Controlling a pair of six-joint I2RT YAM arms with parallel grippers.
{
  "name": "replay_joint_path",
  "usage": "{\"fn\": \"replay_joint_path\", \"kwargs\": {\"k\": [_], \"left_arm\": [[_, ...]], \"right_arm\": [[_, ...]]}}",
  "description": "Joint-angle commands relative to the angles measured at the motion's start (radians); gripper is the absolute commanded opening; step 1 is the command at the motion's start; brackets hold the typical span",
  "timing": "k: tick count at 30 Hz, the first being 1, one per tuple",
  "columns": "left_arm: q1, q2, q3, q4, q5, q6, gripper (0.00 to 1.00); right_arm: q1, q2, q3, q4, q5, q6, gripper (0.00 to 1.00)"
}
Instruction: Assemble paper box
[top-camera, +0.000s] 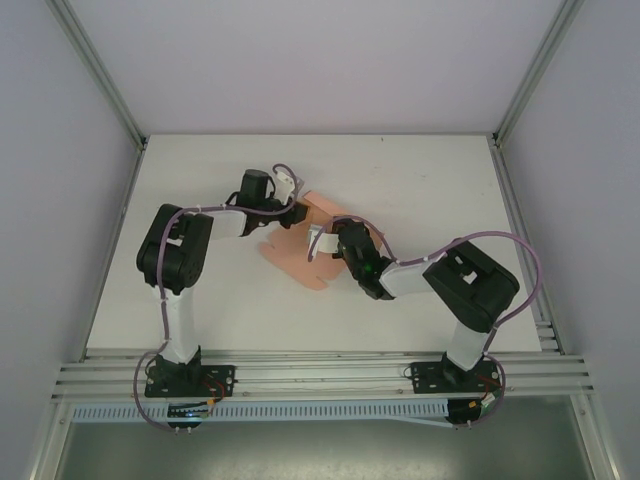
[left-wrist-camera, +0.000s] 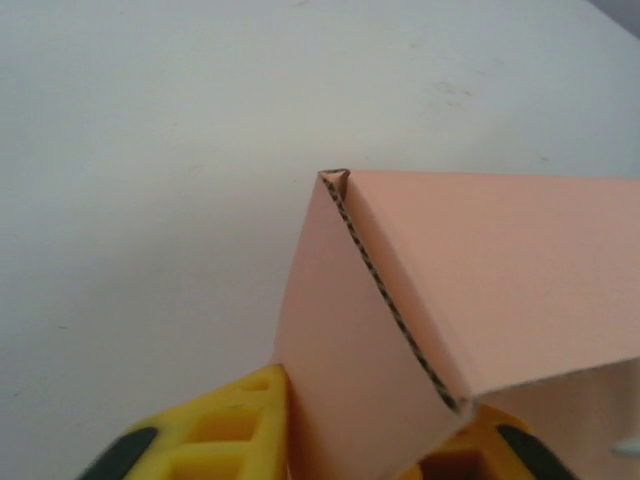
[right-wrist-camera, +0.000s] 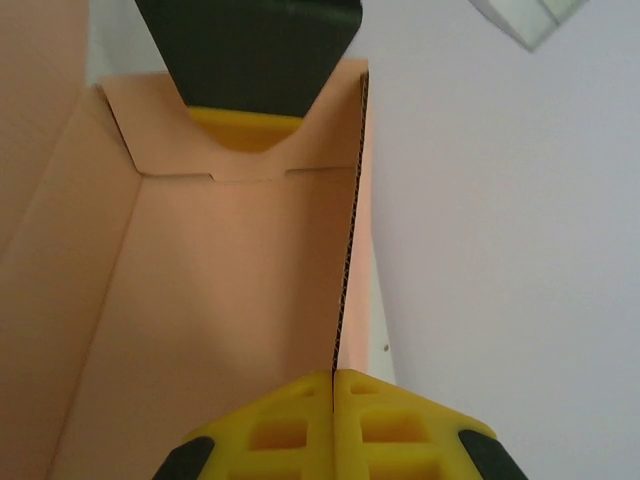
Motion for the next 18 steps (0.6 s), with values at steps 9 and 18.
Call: {"fn": "replay_joint_path", "kwargs": {"k": [9, 18], "left_arm": [[-0.136, 0.001, -0.036, -0.116, -0.446, -0.144, 0.00], [-0.133, 0.004, -0.049, -0.008, -0.230, -0.110, 0.12]], "right_arm": [[0.032, 0.004, -0.019, -0.104, -0.030, 0.088, 0.00], [0.028, -0.015, -0.036, -0.115, -0.036, 0.107, 0.00]]}}
